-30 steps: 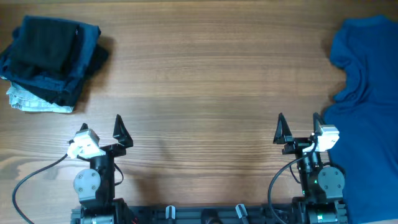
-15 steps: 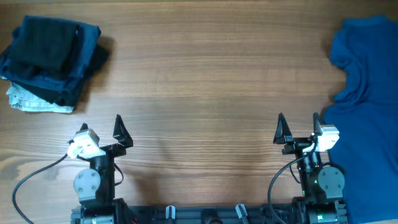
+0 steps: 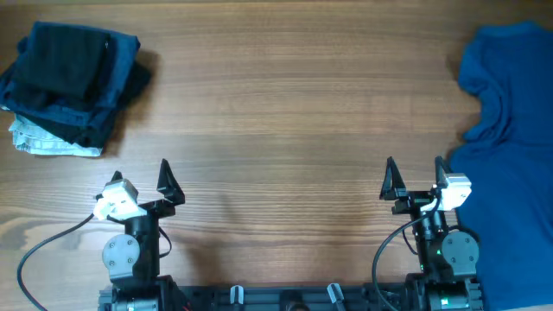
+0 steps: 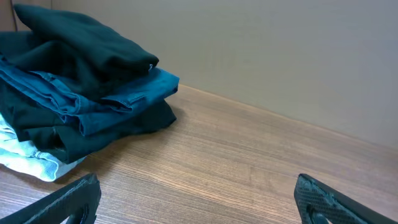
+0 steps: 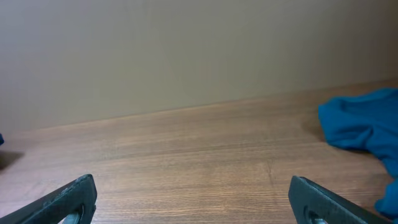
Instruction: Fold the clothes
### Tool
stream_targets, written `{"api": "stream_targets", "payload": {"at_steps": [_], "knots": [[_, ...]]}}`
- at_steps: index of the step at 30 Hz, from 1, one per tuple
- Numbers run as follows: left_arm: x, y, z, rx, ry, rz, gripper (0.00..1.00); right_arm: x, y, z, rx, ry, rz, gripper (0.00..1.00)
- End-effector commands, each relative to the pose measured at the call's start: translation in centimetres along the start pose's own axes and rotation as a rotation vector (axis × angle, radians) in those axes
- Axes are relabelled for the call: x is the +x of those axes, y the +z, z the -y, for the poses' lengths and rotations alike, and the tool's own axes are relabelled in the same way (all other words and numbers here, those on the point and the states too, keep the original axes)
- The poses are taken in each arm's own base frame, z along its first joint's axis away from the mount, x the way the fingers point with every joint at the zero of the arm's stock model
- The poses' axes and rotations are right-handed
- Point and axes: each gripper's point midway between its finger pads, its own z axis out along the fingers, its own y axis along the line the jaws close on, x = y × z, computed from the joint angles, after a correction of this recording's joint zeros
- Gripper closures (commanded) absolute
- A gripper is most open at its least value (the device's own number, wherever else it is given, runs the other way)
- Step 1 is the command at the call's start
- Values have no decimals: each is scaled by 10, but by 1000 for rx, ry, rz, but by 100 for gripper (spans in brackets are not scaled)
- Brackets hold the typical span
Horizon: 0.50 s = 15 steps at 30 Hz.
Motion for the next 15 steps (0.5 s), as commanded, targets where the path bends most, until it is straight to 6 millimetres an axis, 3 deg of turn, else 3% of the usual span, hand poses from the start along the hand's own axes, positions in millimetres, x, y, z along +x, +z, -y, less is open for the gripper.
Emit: {"api": "stream_targets", "payload": {"at_steps": [1,4,7,12,15], "knots": [[1,0,0,-3,17,3,0,-2,0,1,4,-32,8,0],[1,0,0,-3,17,3,0,-4,0,2,7,-31,17,1],[1,0,0,-3,17,3,0,-16,-2,-18,-100,64,41,0],[1,0,0,-3,16,3,0,-96,-20,-35,-136,118,134,1],[1,0,0,-3,17,3,0,-125,-11,-42,-127,131,45,0]]}}
